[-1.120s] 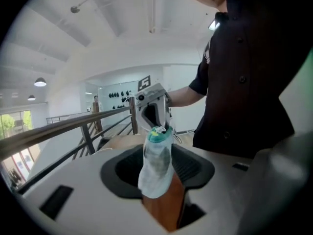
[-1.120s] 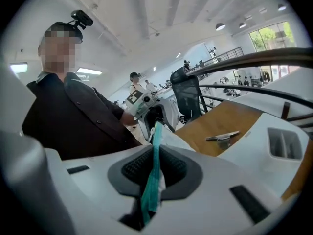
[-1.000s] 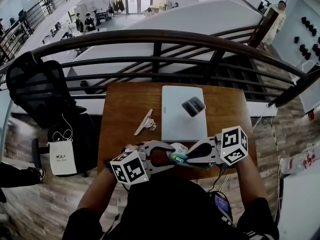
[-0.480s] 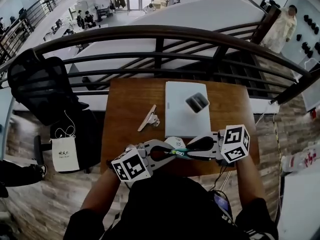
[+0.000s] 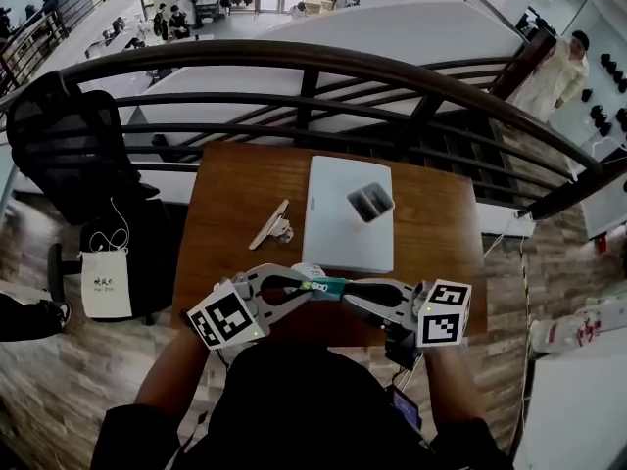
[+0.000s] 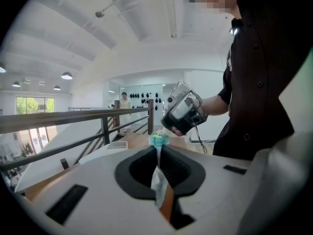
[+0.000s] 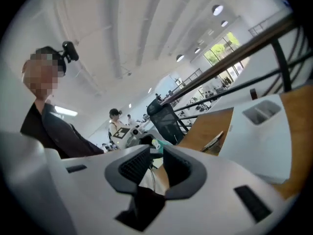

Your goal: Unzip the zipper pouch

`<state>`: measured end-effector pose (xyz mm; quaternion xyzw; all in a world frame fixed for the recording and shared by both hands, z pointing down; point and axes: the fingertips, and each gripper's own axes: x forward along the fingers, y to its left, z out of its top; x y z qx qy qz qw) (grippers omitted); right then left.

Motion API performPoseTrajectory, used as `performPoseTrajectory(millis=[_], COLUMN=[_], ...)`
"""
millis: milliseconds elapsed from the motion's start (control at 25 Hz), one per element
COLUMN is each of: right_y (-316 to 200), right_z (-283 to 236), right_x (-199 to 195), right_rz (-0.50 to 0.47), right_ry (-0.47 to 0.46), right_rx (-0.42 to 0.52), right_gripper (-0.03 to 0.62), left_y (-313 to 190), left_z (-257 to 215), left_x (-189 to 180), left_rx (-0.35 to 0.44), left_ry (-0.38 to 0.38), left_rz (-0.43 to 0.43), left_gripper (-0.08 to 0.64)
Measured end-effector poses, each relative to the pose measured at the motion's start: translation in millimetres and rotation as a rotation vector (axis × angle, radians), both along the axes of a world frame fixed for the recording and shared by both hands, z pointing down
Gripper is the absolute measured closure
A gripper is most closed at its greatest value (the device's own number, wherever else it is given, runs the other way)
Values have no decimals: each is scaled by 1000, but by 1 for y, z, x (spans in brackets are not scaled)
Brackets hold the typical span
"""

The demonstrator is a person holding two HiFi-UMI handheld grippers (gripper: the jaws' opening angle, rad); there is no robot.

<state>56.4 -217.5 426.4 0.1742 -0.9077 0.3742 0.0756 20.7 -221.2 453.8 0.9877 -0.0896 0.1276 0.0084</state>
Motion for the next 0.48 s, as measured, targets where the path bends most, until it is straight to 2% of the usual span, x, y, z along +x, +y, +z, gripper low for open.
performPoseTrajectory(millis=[120,200,360,480], right_y=[0,0,-1,1], right_z=[11,18,23,21], right_x=[-4,-5,-7,-12], right_rz=[27,25,3,-29], right_ry=[-63,-87,-94,-113], right_rx=[-116,-161,-181,-201], right_gripper=[495,494,494,493], left_y=[-2,-2,2,8], left_z=[0,2,8,15], left_x=[5,9,11,12], left_rx=[11,20,38,65], left_ry=[-7,-18,-58,-116], left_rz=[-26,-37,-51,-48], left_gripper=[537,537,537,537])
